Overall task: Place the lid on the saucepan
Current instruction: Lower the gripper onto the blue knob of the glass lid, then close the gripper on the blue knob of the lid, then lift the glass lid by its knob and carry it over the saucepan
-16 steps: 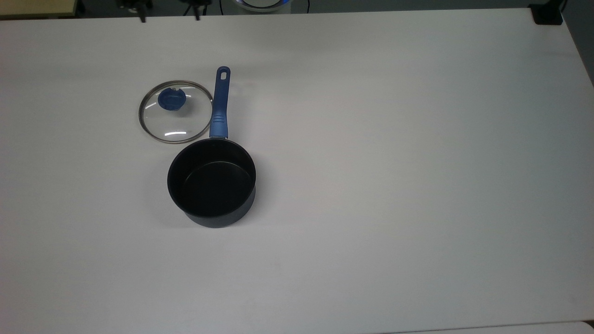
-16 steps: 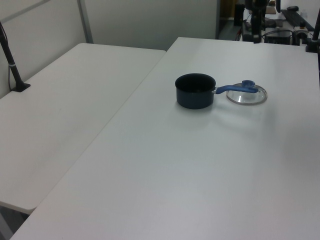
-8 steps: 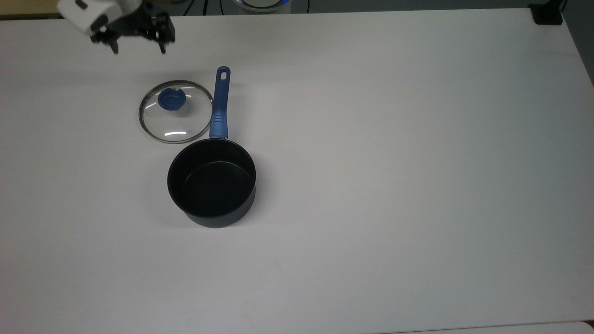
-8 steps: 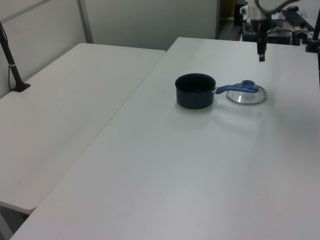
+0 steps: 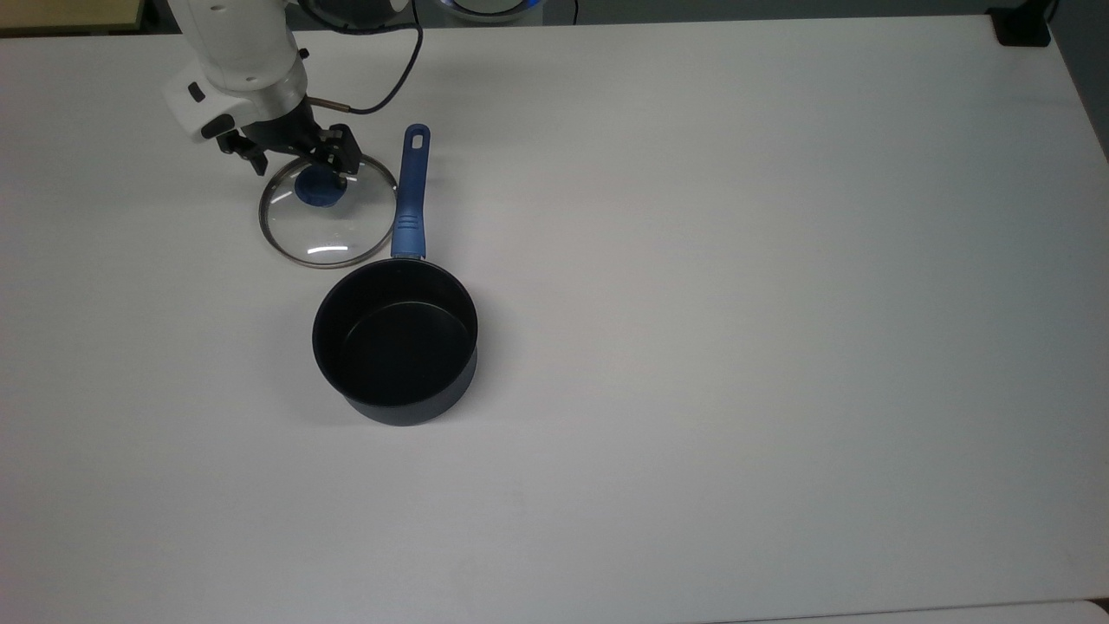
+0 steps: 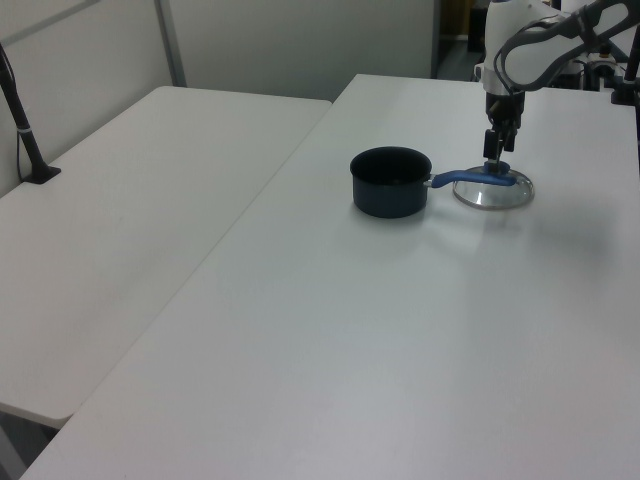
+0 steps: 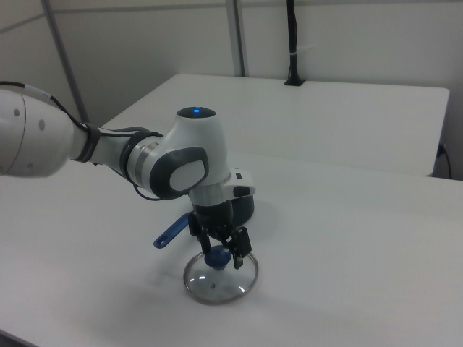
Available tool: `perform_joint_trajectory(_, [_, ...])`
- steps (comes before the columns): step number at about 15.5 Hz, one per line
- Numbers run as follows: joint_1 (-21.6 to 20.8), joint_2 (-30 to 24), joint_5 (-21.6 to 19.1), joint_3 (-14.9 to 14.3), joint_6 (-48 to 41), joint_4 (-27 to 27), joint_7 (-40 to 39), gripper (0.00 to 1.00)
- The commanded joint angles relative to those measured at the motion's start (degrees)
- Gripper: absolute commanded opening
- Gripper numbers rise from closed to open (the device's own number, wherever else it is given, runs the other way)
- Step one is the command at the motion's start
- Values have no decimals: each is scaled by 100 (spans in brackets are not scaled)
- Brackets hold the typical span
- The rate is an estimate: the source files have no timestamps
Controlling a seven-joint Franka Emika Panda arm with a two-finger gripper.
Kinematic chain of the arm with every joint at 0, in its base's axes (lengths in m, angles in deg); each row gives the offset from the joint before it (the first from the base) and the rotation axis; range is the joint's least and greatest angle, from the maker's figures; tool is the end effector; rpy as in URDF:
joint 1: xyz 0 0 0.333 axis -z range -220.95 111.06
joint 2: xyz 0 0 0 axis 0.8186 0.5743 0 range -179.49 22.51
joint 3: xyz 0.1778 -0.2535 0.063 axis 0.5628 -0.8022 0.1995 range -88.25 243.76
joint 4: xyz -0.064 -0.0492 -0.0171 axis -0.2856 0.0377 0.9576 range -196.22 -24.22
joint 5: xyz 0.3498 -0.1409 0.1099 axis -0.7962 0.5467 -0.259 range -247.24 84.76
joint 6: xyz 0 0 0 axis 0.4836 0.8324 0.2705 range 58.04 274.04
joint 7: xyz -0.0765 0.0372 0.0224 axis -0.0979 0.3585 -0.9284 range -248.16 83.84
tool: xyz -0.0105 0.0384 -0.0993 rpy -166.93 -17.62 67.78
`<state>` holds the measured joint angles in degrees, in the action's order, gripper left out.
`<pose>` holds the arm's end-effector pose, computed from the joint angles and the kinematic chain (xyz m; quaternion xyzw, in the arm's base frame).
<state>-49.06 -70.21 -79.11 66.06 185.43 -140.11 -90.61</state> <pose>0.5385 -0.1702 0.3534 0.9972 -0.0675 -0.0204 0.0255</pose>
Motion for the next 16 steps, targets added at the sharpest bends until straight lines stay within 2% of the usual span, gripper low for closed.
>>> perform_joint_trajectory(1, [-53, -178, -213, -35, -105, 18, 133, 100])
perform_joint_trajectory(11, [-202, 173, -221, 70, 175, 1, 335, 100])
perform_joint_trajectory(13, [-202, 165, -213, 70, 175, 10, 335, 88])
perform_joint_trajectory(15, [-202, 165, -222, 71, 175, 10, 335, 63])
perform_joint_trajectory(16, [-193, 147, -222, 71, 149, 18, 335, 55])
